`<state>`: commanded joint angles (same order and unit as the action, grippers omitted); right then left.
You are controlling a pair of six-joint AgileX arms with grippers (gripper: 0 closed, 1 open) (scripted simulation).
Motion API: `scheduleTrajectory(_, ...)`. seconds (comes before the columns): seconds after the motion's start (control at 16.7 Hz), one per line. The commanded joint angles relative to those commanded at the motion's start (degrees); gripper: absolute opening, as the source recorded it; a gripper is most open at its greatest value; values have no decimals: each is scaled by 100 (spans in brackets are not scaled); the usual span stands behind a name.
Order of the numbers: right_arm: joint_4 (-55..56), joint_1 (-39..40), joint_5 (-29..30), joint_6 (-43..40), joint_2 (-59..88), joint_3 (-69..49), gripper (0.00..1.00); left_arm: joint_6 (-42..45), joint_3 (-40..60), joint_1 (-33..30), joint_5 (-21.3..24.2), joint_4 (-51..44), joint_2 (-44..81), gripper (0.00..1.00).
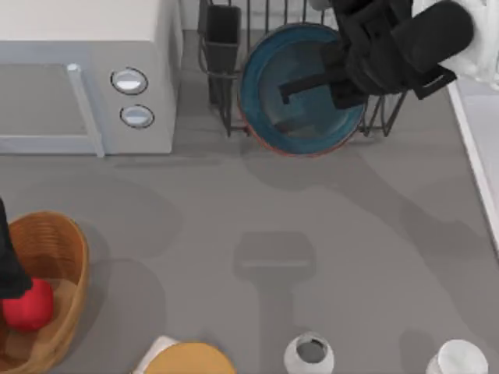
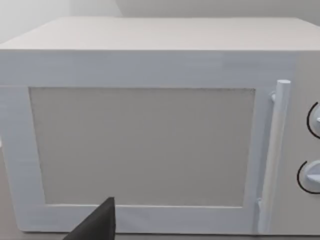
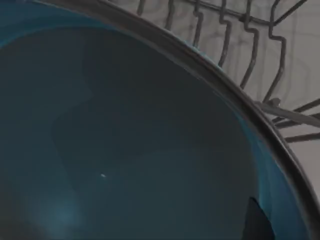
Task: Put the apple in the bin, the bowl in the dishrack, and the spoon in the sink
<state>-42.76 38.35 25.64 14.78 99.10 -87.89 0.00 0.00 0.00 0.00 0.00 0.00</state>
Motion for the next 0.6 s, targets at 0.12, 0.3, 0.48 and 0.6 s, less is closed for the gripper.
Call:
scheduleTrajectory(0.12, 971, 476, 784, -297, -300, 142, 0, 0, 0, 0, 0, 0, 0, 100)
scheduleTrajectory(0.3, 2423, 1160, 1945, -731, -802, 346, 0, 0, 0, 0, 0, 0, 0, 100)
scheduleTrajectory(0.48, 3511, 1725, 2908, -1077, -1295, 482, 0, 0, 0, 0, 0, 0, 0, 100)
scheduleTrajectory(0.6, 3943, 1983, 3326, -1226, -1535, 531, 0, 0, 0, 0, 0, 0, 0, 100)
